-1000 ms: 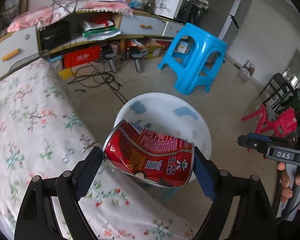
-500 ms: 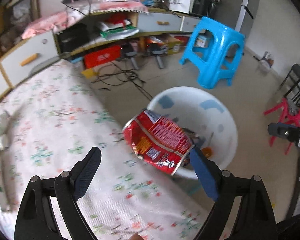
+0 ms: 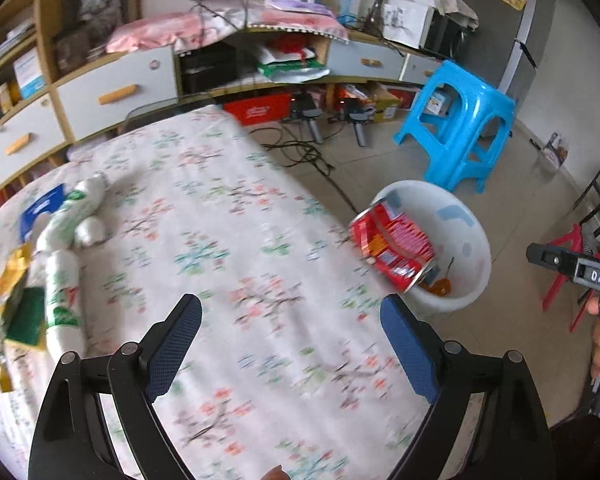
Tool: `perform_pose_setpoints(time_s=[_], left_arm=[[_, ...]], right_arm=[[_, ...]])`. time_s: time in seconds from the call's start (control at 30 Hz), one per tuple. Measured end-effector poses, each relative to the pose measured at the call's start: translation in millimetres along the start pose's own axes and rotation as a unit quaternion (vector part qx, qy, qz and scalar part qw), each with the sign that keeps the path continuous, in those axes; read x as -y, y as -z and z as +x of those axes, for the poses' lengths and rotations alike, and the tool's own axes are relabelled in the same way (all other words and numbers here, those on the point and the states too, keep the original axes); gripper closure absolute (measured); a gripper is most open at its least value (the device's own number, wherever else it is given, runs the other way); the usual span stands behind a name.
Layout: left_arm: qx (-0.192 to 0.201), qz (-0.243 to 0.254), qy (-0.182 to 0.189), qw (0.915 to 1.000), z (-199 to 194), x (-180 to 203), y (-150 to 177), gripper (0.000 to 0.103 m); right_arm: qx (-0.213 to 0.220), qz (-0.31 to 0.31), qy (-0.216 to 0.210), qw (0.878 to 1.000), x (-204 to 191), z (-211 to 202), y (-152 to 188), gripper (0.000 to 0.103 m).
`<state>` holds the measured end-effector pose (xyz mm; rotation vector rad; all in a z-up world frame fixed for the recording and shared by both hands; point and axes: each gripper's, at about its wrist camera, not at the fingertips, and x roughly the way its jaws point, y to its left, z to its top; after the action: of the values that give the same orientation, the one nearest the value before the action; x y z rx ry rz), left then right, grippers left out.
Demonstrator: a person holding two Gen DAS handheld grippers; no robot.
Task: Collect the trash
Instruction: 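Move both tools back over the table toward the yellow packet and bottle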
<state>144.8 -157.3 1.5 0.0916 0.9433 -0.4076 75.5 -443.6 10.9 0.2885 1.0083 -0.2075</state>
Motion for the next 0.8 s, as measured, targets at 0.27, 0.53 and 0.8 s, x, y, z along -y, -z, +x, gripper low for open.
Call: perform_pose_setpoints(time_s=[0.27,0.53,0.8], left_arm=[[-0.003,-0.016,-0.017,0.9997,-26.4,-47.4,27.7,0.011],[0.003,-0.106,-0.018,0.9941,-45.9,-106.1,43.6,0.011],[0.001,-0.148,-0.016,0.9889,-56.0,-141.5,51.6,0.011]], right_arm=[[-0.011,-0.032,-0.005,0.999,-40.2,12.4,2.8,0.027],[-0.019,-0.067,-0.041,0.997,-102.3,28.0,3.9,0.054],[-0.039,-0.116,-0.064,0.990,-171.5,53.6,11.7,0.061]])
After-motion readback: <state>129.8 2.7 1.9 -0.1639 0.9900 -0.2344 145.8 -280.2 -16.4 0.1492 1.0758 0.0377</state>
